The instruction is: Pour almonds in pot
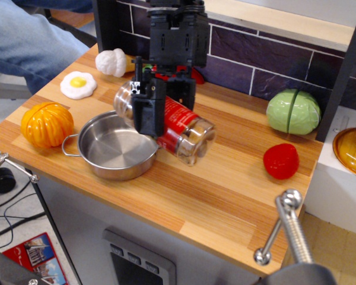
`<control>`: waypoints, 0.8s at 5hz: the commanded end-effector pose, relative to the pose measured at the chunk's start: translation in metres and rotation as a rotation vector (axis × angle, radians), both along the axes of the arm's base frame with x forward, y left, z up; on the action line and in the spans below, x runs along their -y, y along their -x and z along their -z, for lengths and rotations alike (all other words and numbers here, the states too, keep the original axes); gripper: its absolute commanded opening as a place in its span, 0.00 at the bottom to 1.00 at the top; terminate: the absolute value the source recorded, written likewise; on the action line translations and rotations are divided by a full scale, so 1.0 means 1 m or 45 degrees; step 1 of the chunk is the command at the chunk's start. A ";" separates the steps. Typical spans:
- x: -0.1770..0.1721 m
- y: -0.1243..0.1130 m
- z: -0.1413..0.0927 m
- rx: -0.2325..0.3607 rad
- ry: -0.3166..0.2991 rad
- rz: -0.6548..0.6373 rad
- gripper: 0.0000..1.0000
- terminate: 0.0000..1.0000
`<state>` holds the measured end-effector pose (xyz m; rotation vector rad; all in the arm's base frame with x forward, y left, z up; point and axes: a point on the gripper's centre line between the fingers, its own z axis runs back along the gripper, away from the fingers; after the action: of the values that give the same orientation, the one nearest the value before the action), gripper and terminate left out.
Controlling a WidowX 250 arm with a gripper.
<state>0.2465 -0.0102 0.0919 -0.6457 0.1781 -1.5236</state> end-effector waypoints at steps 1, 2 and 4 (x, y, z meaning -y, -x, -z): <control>0.001 0.007 -0.006 0.046 0.199 0.092 0.00 0.00; 0.001 0.008 -0.005 0.003 0.315 0.148 0.00 0.00; 0.001 0.000 -0.011 -0.114 0.527 0.216 0.00 0.00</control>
<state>0.2474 -0.0160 0.0955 -1.0897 0.0104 -1.6798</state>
